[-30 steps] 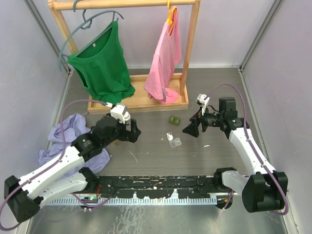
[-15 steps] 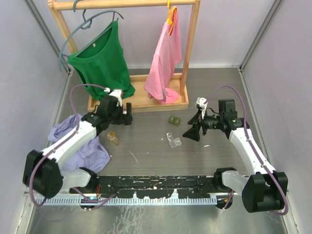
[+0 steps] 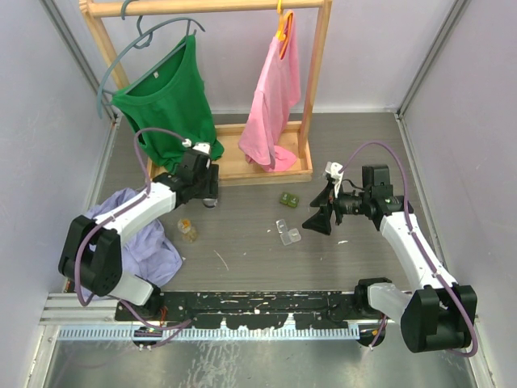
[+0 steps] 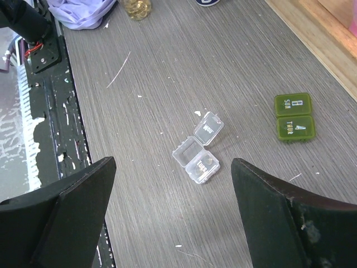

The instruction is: Sort the pills into containers

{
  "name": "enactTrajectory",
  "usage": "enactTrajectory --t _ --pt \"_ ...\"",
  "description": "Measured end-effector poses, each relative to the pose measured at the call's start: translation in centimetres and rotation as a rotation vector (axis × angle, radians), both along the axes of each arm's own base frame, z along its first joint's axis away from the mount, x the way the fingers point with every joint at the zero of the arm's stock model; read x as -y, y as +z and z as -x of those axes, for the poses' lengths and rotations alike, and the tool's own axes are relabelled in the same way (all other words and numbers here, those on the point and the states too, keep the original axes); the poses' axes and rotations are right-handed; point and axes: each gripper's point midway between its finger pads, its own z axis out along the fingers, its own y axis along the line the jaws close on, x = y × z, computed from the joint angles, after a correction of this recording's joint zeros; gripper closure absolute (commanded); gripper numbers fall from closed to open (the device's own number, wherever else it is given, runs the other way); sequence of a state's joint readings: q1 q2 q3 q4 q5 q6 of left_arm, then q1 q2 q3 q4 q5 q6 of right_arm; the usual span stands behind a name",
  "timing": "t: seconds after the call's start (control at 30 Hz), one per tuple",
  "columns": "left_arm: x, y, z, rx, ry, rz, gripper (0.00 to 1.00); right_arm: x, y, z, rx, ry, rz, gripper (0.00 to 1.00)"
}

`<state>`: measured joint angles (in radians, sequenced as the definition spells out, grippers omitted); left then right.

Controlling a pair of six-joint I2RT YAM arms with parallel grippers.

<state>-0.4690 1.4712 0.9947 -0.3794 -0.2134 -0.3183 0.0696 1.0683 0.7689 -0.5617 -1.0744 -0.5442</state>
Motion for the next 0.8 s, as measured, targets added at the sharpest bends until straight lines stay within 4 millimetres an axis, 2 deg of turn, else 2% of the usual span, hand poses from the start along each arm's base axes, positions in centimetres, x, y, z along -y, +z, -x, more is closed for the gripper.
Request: enactTrajectory --t 0.3,0.43,0.6,0.7,0.8 --pt "0.2 -0.9 -0.6 -0.021 0.006 -0.016 0.42 -0.1 0.1 0.1 -0.001 0.005 -0.006 0.1" --pt "0.2 -1.1 -0.7 -0.026 0.006 -0.018 0.55 -0.1 0.1 0.1 -0.001 0.006 -0.007 0.09" --pt "0.3 -0.9 -0.9 -0.022 0.005 -0.017 0.8 -0.1 0.1 0.1 -0.001 0.007 -0.009 0.1" --pt "0.4 -0.9 -0.8 -0.024 0.0 -0.015 0.92 -0.1 0.1 0.1 -0.002 0.008 -0.01 0.1" --pt "0.6 -0.6 -0.6 -0.027 -0.011 -0.001 0.98 -0.2 0.2 0.2 -0.002 0.011 -0.013 0.1"
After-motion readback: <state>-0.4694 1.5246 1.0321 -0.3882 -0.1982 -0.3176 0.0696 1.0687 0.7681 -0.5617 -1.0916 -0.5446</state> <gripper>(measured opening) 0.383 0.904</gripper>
